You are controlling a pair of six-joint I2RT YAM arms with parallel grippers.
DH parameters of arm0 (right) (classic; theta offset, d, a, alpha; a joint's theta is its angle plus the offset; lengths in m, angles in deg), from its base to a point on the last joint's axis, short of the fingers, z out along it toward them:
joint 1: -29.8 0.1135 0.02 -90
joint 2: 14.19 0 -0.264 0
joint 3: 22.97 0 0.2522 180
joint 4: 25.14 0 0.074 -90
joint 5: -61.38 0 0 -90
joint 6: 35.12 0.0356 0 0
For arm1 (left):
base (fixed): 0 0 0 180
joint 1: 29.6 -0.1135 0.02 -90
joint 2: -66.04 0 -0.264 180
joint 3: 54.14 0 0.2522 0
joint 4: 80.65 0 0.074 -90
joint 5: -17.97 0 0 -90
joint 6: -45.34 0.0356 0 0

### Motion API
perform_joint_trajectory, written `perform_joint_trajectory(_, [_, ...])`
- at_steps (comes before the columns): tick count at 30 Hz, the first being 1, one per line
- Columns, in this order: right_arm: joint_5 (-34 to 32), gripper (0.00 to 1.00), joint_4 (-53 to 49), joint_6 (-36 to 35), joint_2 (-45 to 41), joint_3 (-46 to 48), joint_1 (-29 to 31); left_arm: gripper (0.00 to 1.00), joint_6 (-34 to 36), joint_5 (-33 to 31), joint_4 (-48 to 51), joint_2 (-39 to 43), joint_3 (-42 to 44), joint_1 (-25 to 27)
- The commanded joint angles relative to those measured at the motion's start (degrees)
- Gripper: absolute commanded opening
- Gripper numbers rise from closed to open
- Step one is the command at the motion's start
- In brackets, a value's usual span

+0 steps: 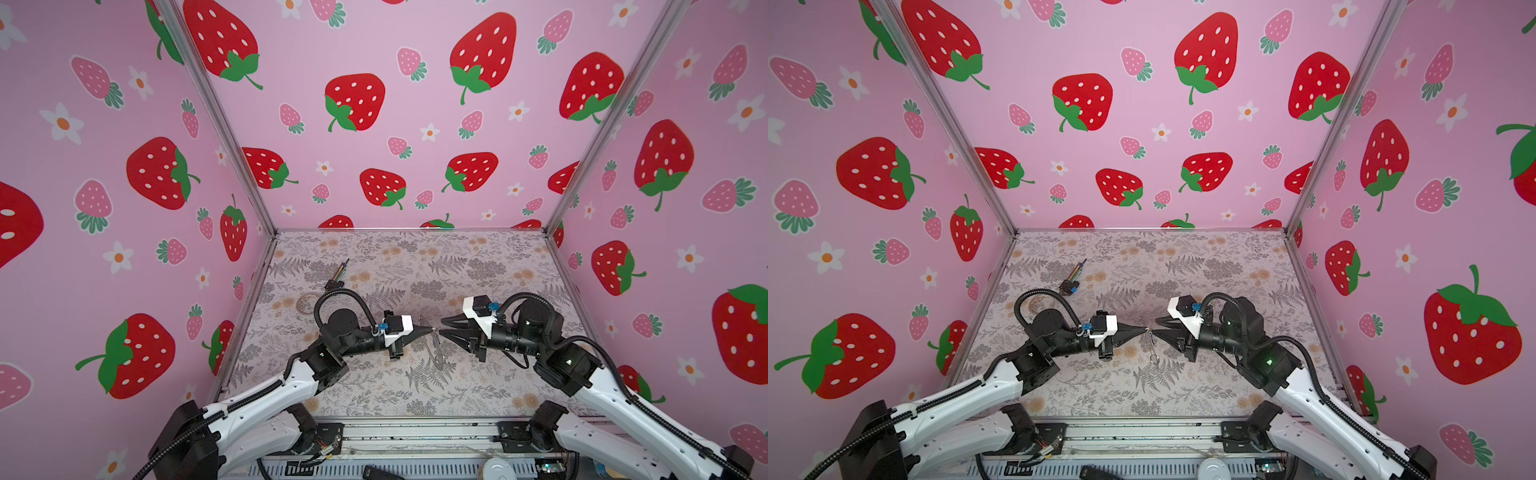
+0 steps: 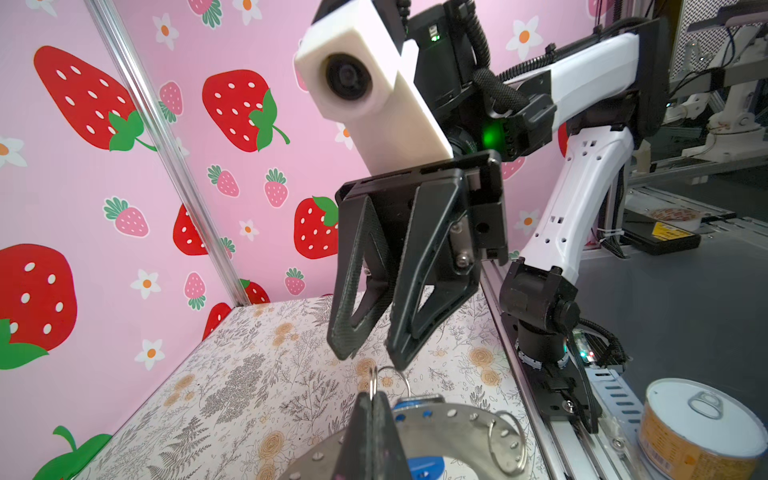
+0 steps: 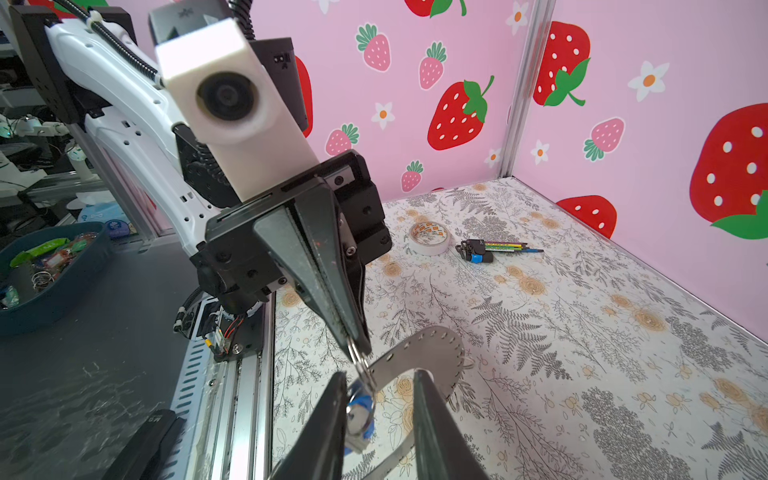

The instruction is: Put the keys on the keyring

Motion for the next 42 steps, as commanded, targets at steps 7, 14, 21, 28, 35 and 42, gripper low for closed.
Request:
perform_joint_trajectory(7, [1.6, 0.23, -0.91, -2.74, 1.37, -1.24, 0.72, 0.0, 0.0, 3.45, -0.74, -0.11, -2.17, -0.28])
perform_joint_trajectory(14, [2.19, 0.15, -1.14, -3.44, 1.48, -1.43, 1.18, 0.0, 0.35, 4.39, -0.24, -0.32, -2.53, -0.28])
perform_joint_trajectory(21, [4.29, 0.11, -1.1, -2.94, 2.24, -2.22, 1.56, 0.0, 0.31, 6.59, 0.59, -0.28, -3.22, -0.45])
perform_joint_trajectory(28, [3.24, 0.04, -3.95, -4.24, 1.91, -2.38, 1.62, 0.0, 0.81, 7.09, 1.55, -0.12, -3.53, -0.72])
perform_joint_trajectory(35, [2.57, 0.0, -4.06, -4.42, 1.7, -2.91, 1.68, 0.0, 3.18, 7.24, 6.52, -0.15, -5.04, -0.7])
perform_joint_trajectory(42, [1.51, 0.0, -5.36, -4.16, 1.64, -3.43, 1.65, 0.15, 11.45, 5.8, 18.89, 0.75, -8.7, -0.72])
